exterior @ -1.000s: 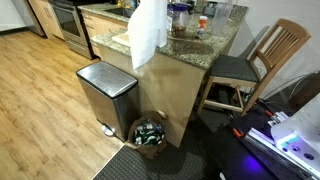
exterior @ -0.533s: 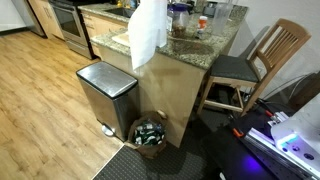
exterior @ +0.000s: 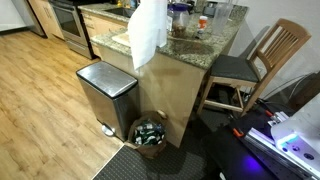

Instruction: Remove the spoon from the blue lid and put it on the countertop

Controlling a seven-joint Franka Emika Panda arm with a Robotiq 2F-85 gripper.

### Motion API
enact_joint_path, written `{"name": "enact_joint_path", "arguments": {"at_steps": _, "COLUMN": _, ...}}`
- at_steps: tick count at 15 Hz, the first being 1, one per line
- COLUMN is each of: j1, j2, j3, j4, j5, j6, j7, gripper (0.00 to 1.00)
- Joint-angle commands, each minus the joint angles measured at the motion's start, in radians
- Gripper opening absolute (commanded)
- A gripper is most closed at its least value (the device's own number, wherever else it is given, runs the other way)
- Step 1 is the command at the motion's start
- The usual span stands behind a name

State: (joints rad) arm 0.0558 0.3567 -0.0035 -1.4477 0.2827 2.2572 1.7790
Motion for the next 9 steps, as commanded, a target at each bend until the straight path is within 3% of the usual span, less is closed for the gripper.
{"name": "enact_joint_path", "arguments": {"at_steps": 1, "j1": 0.0, "j2": 0.01, "j3": 0.001, "j4": 0.015, "j5": -0.002, "j6": -0.021, "j7": 0.005, "gripper": 1.0}}
{"name": "enact_joint_path", "arguments": {"at_steps": 9, "j1": -0.002, "j2": 0.053, "j3": -0.003, "j4": 0.051, "j5": -0.004, "j6": -0.076, "j7": 0.025, "gripper": 1.0}}
